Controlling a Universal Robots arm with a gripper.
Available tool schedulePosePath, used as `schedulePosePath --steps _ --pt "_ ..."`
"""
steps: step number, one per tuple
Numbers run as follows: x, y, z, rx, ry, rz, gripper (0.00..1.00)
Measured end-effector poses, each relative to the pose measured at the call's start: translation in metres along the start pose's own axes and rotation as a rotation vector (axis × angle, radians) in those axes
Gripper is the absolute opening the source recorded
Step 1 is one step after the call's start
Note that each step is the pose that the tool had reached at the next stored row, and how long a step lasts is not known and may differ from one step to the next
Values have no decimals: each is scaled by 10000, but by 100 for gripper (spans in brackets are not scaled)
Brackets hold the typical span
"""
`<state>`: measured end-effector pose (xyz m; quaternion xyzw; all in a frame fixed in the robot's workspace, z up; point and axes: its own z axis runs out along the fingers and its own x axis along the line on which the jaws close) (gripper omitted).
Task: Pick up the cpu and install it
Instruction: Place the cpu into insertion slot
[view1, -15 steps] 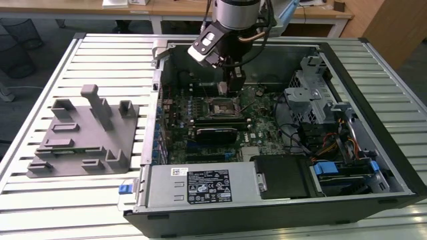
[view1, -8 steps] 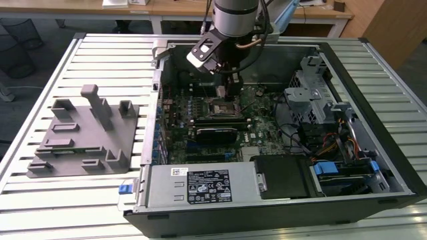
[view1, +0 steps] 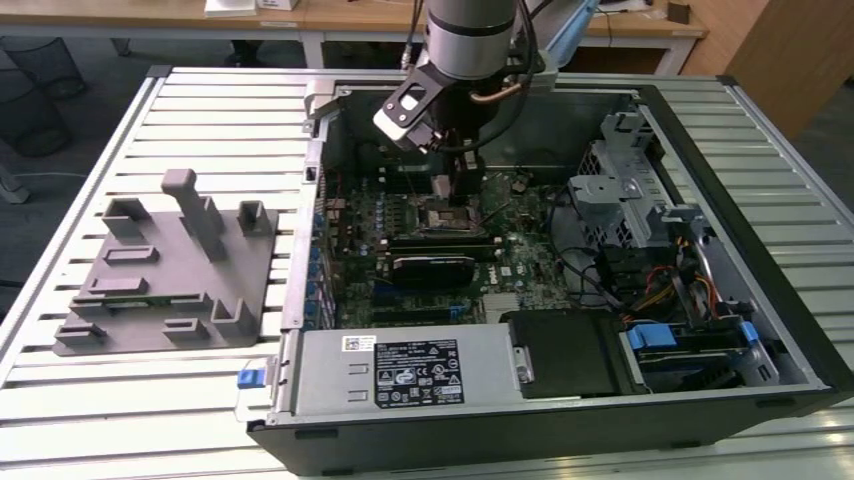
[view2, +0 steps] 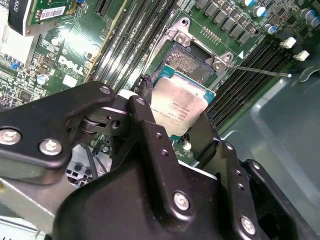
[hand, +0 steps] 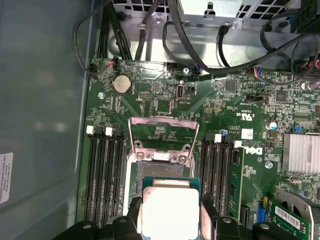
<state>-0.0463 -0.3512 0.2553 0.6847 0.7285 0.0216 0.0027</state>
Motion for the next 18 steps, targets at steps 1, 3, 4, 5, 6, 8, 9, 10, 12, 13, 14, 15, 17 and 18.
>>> schedulePosePath --steps 1,3,4,5,6,8,9,10,12,13,14,15,17,18 --pt "0 0 2 -1 1 0 54" --pt "1 -1 26 -1 1 0 54" --pt "1 -1 43 -1 2 0 54" --pt "1 -2 61 -1 2 0 54" --pt "1 -2 79 0 0 0 54" --pt "1 -4 109 0 0 0 54" --pt "2 -4 119 -1 1 1 54" --pt "2 -4 126 -1 1 1 54" --pt "2 -4 135 -1 0 0 54" --pt "1 -5 139 -1 1 0 54" --pt "1 -5 143 -1 0 0 54" --pt "1 -5 144 0 -1 0 54" --pt "1 -5 151 -1 0 0 54" --pt "1 -5 154 -1 0 0 54"
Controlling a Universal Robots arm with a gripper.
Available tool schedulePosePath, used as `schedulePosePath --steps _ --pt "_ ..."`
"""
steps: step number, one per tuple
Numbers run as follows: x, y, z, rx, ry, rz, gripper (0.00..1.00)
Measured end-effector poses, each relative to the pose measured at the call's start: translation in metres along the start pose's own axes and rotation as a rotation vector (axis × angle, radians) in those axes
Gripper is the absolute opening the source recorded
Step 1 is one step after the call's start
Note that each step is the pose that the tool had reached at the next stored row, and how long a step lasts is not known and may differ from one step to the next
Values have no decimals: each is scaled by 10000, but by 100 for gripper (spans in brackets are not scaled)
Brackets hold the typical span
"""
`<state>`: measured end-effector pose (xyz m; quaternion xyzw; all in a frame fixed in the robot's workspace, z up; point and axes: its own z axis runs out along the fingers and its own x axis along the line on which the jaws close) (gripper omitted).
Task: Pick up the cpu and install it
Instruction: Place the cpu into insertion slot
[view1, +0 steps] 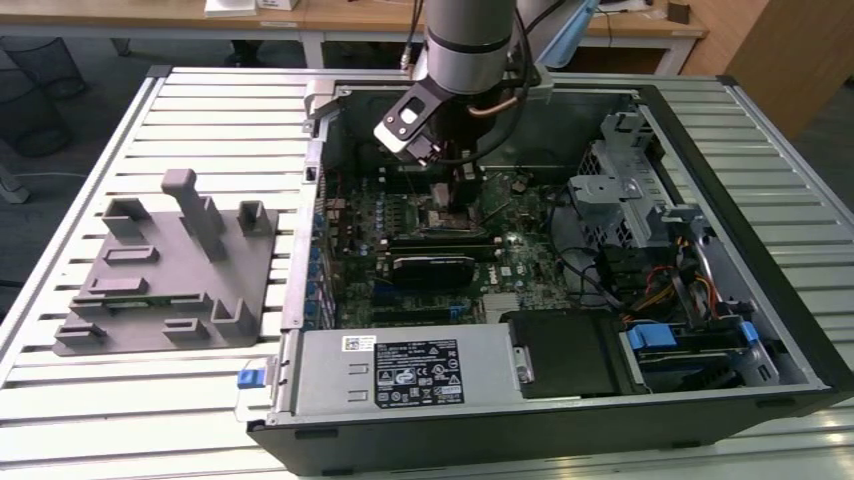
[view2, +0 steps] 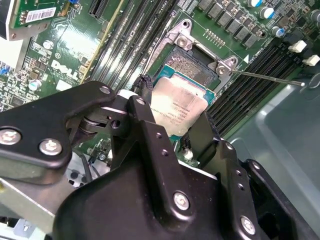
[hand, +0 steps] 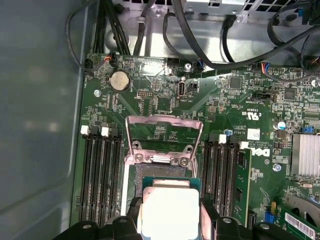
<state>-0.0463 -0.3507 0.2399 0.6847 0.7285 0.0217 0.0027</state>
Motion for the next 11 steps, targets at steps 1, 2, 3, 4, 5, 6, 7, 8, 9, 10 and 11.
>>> schedulePosePath --steps 1,2,3,4,5,6,7,8,9,10,11 --pt "0 0 3 0 0 0 54" --pt "0 0 5 1 -1 0 54" --pt "0 0 9 0 0 0 54" --pt "0 0 13 0 1 0 54" --pt "0 -1 19 0 0 0 54" --pt "-1 -1 25 1 0 0 54" --pt "-1 -2 33 1 0 0 54" --pt "-1 -3 40 0 0 1 54" --pt "0 -3 50 0 -2 0 54" --pt "0 -4 64 1 -11 1 54" --pt "2 -5 78 2 -16 1 54"
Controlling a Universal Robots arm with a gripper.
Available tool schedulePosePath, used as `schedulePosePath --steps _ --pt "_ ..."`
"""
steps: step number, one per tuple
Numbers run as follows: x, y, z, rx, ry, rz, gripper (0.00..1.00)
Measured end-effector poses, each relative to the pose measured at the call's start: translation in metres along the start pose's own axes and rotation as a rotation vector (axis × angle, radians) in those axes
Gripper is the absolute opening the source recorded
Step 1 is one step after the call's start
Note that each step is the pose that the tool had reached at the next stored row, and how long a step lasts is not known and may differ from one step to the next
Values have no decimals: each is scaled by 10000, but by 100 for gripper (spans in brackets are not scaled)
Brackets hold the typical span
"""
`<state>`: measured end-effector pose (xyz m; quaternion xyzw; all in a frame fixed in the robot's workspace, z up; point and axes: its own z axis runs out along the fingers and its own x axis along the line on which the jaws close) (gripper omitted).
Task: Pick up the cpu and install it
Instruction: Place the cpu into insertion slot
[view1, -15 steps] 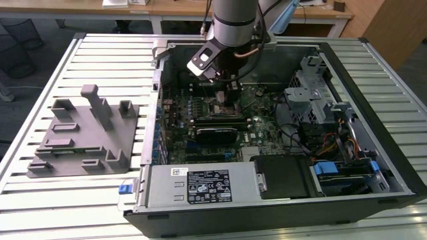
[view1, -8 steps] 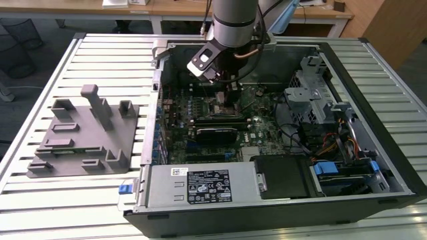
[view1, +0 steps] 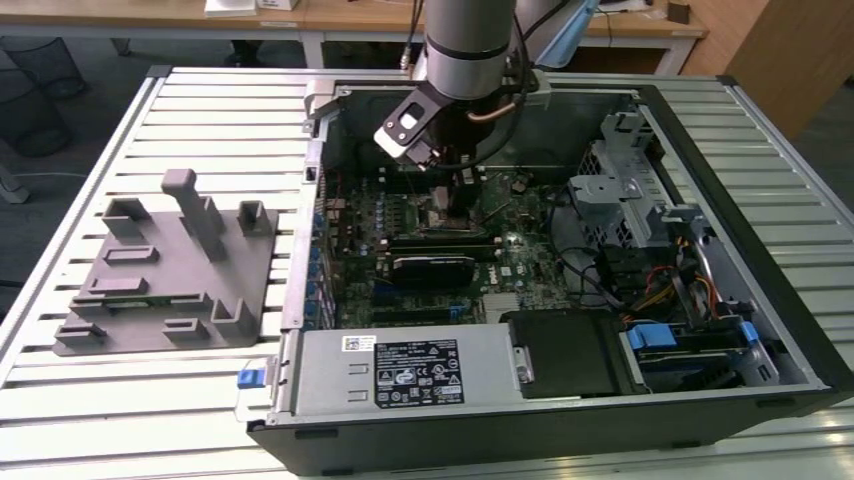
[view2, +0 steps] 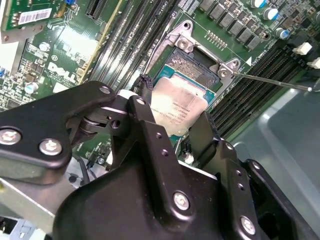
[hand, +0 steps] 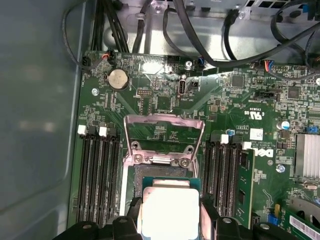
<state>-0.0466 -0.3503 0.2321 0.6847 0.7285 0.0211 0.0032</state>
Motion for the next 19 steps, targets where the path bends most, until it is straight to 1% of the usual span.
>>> schedulePosePath --steps 3,8,15,19 --pt "12 -2 40 -1 -2 -1 54" --pt "49 -4 83 -2 0 -2 54" --pt "55 -15 155 -1 -2 14 54" --pt "54 -18 187 -3 -6 115 54"
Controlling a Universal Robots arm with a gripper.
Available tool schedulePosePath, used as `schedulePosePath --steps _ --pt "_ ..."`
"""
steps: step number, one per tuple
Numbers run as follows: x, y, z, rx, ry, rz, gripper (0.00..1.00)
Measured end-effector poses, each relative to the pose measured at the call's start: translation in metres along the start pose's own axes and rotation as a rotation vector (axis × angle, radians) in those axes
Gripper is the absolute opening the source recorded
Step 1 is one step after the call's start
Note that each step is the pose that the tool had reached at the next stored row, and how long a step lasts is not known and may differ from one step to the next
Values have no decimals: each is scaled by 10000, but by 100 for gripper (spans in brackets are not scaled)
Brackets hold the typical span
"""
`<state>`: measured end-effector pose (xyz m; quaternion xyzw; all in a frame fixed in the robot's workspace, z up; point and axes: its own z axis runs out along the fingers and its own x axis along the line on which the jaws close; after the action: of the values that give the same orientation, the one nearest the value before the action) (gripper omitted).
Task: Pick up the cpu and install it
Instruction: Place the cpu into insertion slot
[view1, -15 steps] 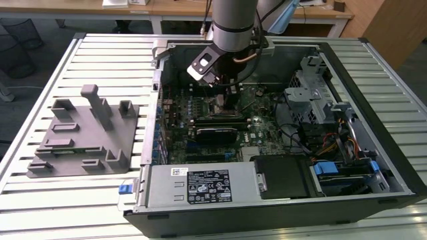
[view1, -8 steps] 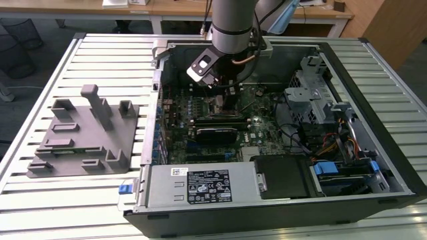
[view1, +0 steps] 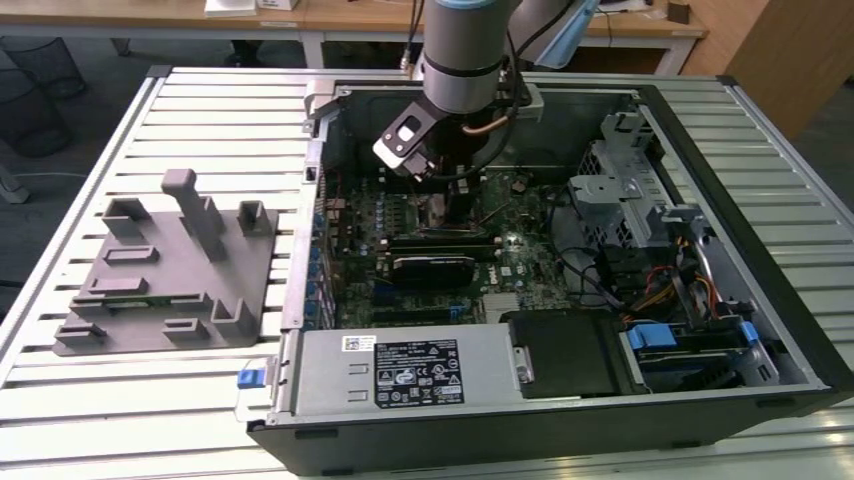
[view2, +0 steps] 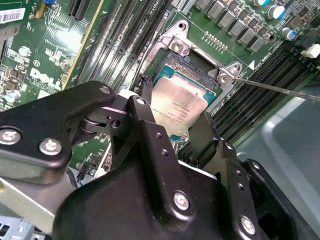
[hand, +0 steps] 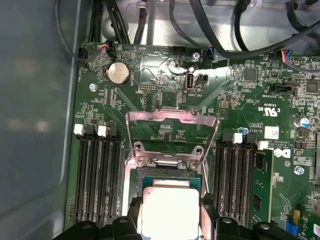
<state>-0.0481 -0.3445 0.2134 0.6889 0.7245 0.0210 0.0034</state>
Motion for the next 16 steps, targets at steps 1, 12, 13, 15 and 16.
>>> schedulePosePath --steps 1,12,13,15,16 --pt "0 -1 7 0 -1 15 54" --pt "11 -21 64 -2 -2 69 54" --pt "11 -21 70 -2 -2 74 54" --pt "11 -22 84 -2 -4 89 54" --pt "11 -22 90 -2 -4 101 54"
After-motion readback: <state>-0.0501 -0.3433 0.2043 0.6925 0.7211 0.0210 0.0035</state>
